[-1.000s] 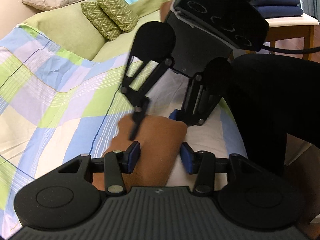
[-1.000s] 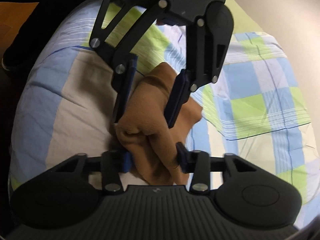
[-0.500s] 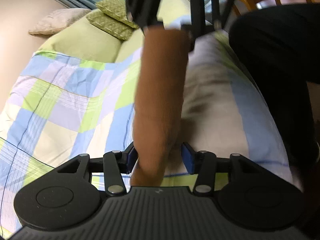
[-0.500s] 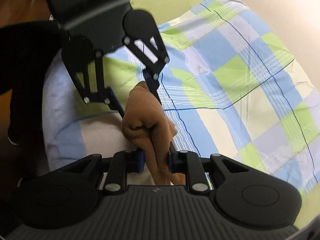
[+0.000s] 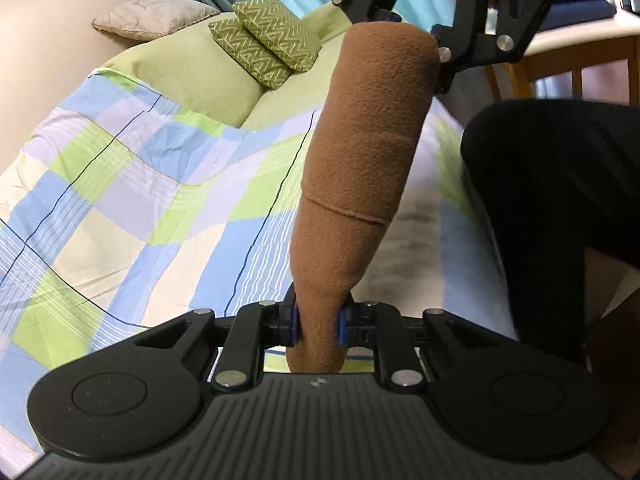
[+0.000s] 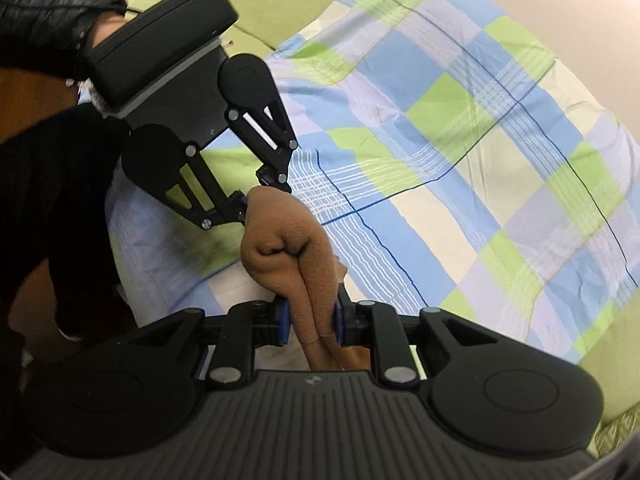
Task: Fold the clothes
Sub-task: 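Lift the folded garment with both grippers and carry it to the chair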
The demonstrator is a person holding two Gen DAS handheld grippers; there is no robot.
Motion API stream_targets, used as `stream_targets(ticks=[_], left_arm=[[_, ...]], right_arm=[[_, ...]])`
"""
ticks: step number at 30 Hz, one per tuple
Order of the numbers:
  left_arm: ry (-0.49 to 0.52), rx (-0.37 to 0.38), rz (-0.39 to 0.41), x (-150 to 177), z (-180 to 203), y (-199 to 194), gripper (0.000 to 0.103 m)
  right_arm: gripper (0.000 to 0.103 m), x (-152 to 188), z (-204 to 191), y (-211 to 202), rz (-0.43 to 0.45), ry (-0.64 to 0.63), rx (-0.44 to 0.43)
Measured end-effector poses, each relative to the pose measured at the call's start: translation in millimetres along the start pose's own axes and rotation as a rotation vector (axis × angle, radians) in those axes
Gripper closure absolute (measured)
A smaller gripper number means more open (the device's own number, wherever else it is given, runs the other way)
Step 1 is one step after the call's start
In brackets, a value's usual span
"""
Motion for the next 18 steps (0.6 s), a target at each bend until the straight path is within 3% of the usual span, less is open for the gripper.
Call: stream_targets(ticks=[7, 11, 18], left_arm=[[-0.037, 0.000, 0.012, -22.3, 2.8, -25.1, 0.083], [-0.032, 0.008, 0.042, -39.9, 6.3, -39.0, 0.083], [0.001, 0.010, 0.151, -82.3, 5.6, -48.3, 0.080]], right_arm=[[0.087, -3.1, -27.3, -40.3, 0.070, -0.190, 0.120], [0.087, -4.4, -29.2, -62.5, 0.119, -0.092, 0.086], [0.087, -4.6, -20.4, -104.2, 0.133, 0.010, 0.197]])
Point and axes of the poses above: each gripper's, at about its wrist camera, not at the fingertips, and y roughly the way its jaws point, z to its right, x to its underside, the point moved 10 cm from there along y, roughly the way its jaws point, and after that the axes turned 7 degrees about y, right-handed, at the moved point
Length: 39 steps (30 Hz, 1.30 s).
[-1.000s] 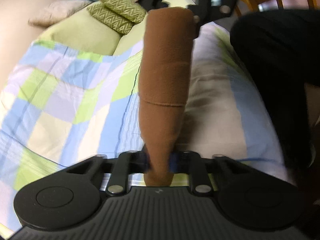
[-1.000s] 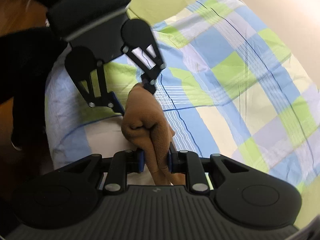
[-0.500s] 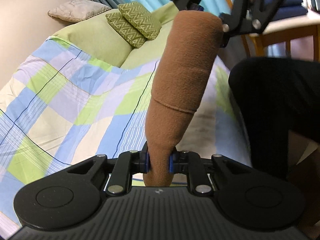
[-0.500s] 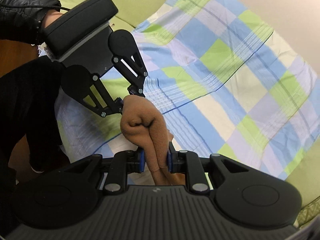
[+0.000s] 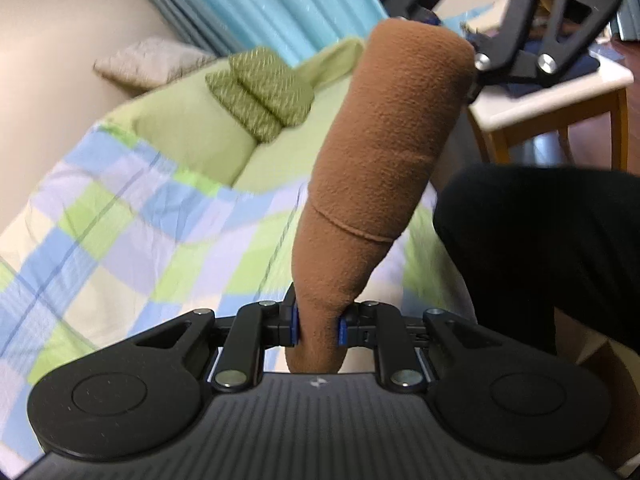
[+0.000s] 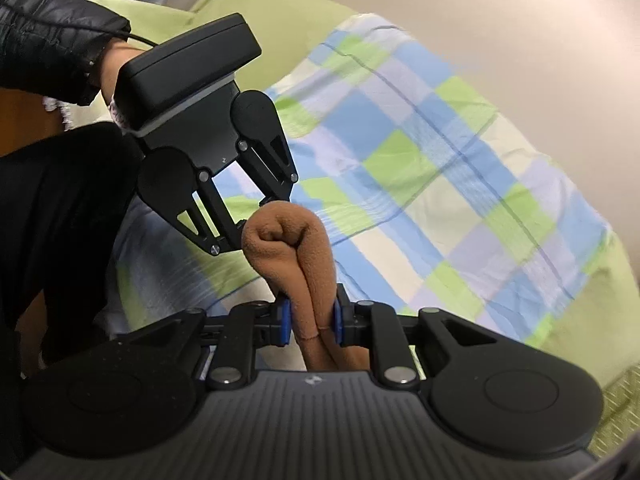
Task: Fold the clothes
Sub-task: 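Lift the folded garment with both grippers and carry it to the chair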
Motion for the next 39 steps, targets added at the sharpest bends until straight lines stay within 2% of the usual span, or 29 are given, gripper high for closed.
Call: stream_targets(ticks=[5, 8, 10, 12, 14, 18, 21, 23, 24, 26, 28, 31, 32, 34, 37, 39], left_arm=[[-0.011, 0.053, 0.153, -48.6, 4.2, 13.4, 0.076], [-0.013, 0.102, 0.246, -85.0, 13.0, 28.6, 0.074], [-0.017, 0.128, 0.278, -97.9, 20.2, 32.2, 0.072], [-0.031, 0.193, 0.336, -128.0, 34.0, 46.6, 0.063], [-0.024, 0.256, 0.374, -156.9, 52.1, 63.1, 0.059], [0.018, 0.328, 0.406, -200.2, 85.5, 93.1, 0.059], [0.045, 0.385, 0.429, -220.1, 111.3, 108.5, 0.059], [0.062, 0.404, 0.437, -227.8, 126.1, 114.2, 0.059], [0.068, 0.415, 0.439, -231.2, 133.6, 118.6, 0.059], [0.058, 0.431, 0.440, -233.1, 137.6, 129.4, 0.059], [0.037, 0.449, 0.431, -231.7, 143.4, 136.3, 0.059], [0.028, 0.469, 0.397, -225.8, 156.0, 144.3, 0.059], [0.028, 0.474, 0.384, -223.7, 158.6, 147.0, 0.059], [0.026, 0.486, 0.350, -218.0, 163.5, 155.1, 0.059], [0.025, 0.505, 0.305, -210.3, 171.5, 167.4, 0.059], [0.021, 0.518, 0.288, -206.6, 176.6, 173.0, 0.059]], right_arm=[[0.087, 4.4, 15.0, -36.6, -0.055, 0.059, 0.146], [0.087, 11.4, 30.0, -64.0, -0.096, 0.140, 0.239], [0.087, 19.0, 35.7, -77.8, -0.115, 0.182, 0.274], [0.087, 37.7, 46.0, -104.9, -0.148, 0.296, 0.347], [0.087, 57.0, 56.8, -132.2, -0.173, 0.412, 0.416], [0.087, 95.3, 88.3, -187.8, -0.184, 0.629, 0.547], [0.087, 136.3, 127.9, -245.3, -0.200, 0.759, 0.707], [0.087, 169.9, 164.6, -287.9, -0.235, 0.803, 0.851], [0.087, 178.8, 172.2, -297.8, -0.253, 0.798, 0.889], [0.087, 213.4, 208.9, -324.5, -0.345, 0.741, 1.050], [0.087, 240.2, 230.6, -332.5, -0.451, 0.625, 1.168], [0.087, 283.2, 249.3, -318.9, -0.662, 0.379, 1.263], [0.087, 298.9, 250.0, -303.1, -0.733, 0.307, 1.255], [0.087, 326.3, 244.6, -261.2, -0.826, 0.262, 1.170], [0.087, 347.0, 224.2, -217.6, -0.869, 0.253, 1.055], [0.085, 349.4, 216.8, -205.2, -0.874, 0.254, 1.028]])
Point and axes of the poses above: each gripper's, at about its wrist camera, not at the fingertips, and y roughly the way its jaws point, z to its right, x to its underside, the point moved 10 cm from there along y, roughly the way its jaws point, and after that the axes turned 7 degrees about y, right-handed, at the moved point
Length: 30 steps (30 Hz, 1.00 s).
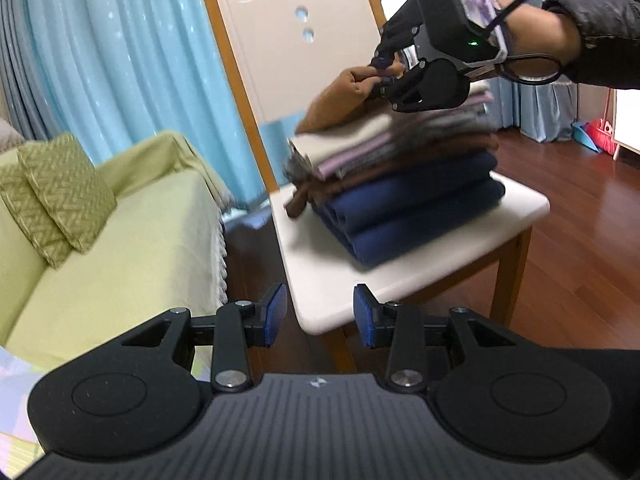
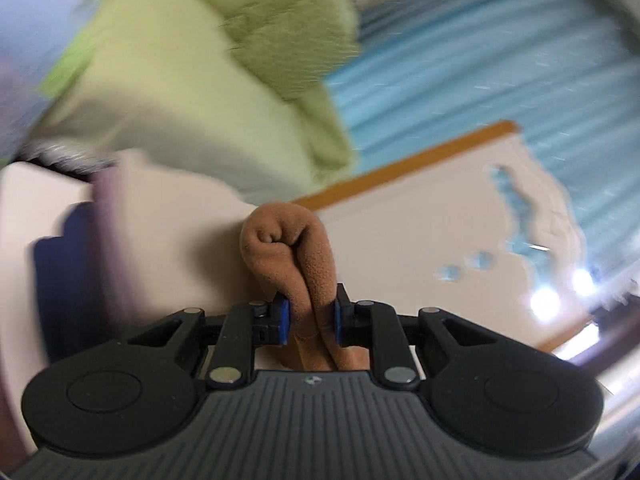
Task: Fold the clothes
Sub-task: 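Lift the folded garment with both grippers and carry it to the chair, then lower the garment onto the clothes stack and open both grippers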
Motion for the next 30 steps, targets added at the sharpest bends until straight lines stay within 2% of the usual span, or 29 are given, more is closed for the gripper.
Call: stream_targets(ticks=[5, 7, 10, 14, 21, 25, 30], left_arm=[[-0.024, 0.031, 0.009, 0.6, 6.4, 8.5, 0.058], [-0.029, 0.048, 0.016, -1.0, 11.3, 13.4, 0.058], [-0.036, 0.064, 0.023, -3.4, 15.7, 19.8, 0.058], [-0.044, 0.081, 0.031, -5.3, 14.9, 26.7, 0.058], [-0.050, 0.091, 0.027, -0.3, 8.3, 34.5, 0.057], [-0.061, 0.096, 0.017, 5.4, 7.0, 36.8, 0.057], [-0.074, 0.095, 0.020, 7.0, 6.2, 38.8, 0.057]], right_arm=[[0.081, -1.2, -10.7, -5.5, 0.005, -0.067, -0.050], [0.085, -4.9, -9.8, -17.2, 0.007, -0.026, -0.085], [0.085, -4.1, -8.7, -25.0, 0.006, 0.010, -0.083], [0.085, -17.5, -9.5, -11.5, -0.011, 0.095, -0.082], [0.083, -17.5, -40.0, -4.2, -0.032, 0.073, -0.103], [0.079, -13.4, -40.5, -15.6, -0.011, 0.032, -0.078], [0.079, -14.5, -42.8, -28.2, 0.031, -0.014, -0.035]])
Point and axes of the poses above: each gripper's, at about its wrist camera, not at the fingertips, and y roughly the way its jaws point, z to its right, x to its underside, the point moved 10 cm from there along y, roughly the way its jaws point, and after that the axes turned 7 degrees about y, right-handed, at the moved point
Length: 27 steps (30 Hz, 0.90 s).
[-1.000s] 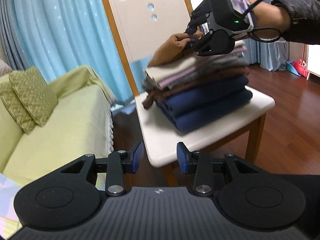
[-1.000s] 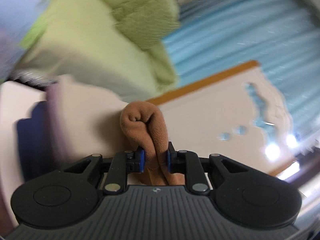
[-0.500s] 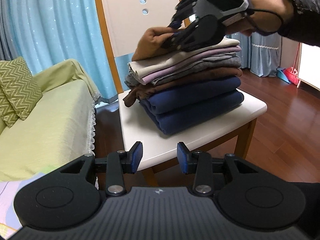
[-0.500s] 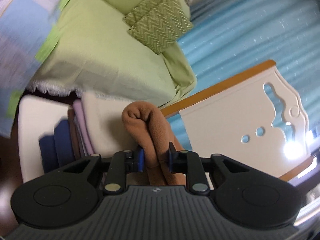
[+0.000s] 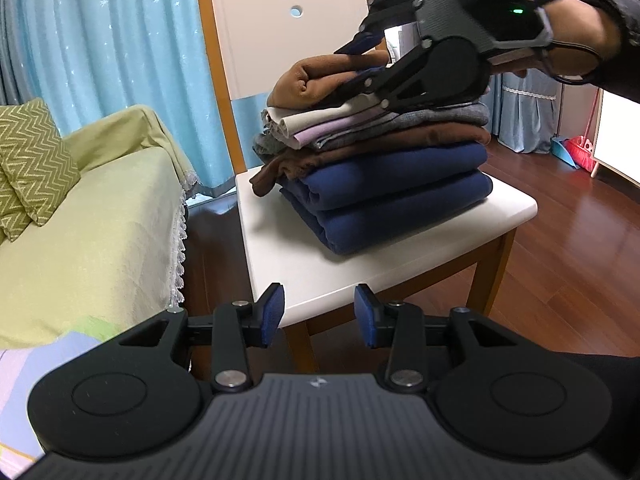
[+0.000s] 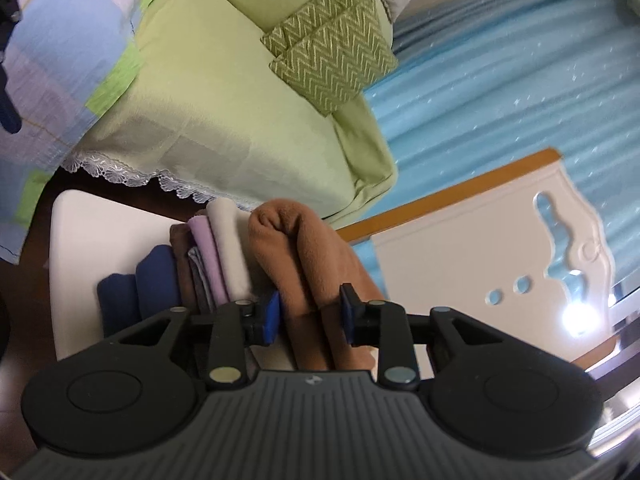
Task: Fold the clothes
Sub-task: 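Lower the garment onto the clothes stack and open both grippers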
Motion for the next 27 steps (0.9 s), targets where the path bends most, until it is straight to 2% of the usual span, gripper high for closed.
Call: stream_targets(ticks=[1, 2, 10, 11, 15, 18, 20, 23, 25, 27], left_arm=[[-0.001, -0.003, 0.004, -1.4, -0.9, 0.3, 0.057], [-0.001, -0.007, 0.010, -3.3, -1.8, 0.0, 0.057], [-0.008, -0.080, 0.083, -41.6, -30.1, -9.0, 0.055], [-0.020, -0.090, 0.104, -52.7, -36.2, -9.1, 0.052], [-0.048, -0.111, 0.191, -107.6, -51.6, 1.0, 0.052], [-0.034, -0.112, 0.229, -143.2, -49.8, 20.0, 0.052], [-0.034, -0.097, 0.237, -158.8, -44.8, 34.0, 0.052], [-0.029, -0.070, 0.212, -168.9, -32.3, 63.2, 0.052], [-0.032, -0.045, 0.187, -166.9, -25.1, 77.1, 0.052], [-0.029, -0.044, 0.171, -163.1, -22.2, 83.1, 0.052]], right_arm=[[0.080, 0.3, -1.8, -1.0, 0.005, 0.016, -0.008], [0.086, 0.4, -3.2, 0.9, 0.002, 0.031, -0.021], [0.086, 3.5, -10.0, 12.7, 0.005, 0.183, -0.093], [0.086, 4.9, -7.2, 9.8, 0.008, 0.203, -0.100], [0.084, 12.8, 8.7, -6.6, 0.044, 0.292, -0.122], [0.084, 22.2, 24.4, -23.3, 0.076, 0.395, -0.149], [0.084, 31.8, 48.5, -35.6, 0.105, 0.511, -0.144], [0.084, 44.4, 88.5, -41.5, 0.140, 0.643, -0.122], [0.084, 48.9, 109.1, -30.9, 0.131, 0.690, -0.142], [0.084, 46.9, 118.9, -10.8, 0.121, 0.711, -0.200]])
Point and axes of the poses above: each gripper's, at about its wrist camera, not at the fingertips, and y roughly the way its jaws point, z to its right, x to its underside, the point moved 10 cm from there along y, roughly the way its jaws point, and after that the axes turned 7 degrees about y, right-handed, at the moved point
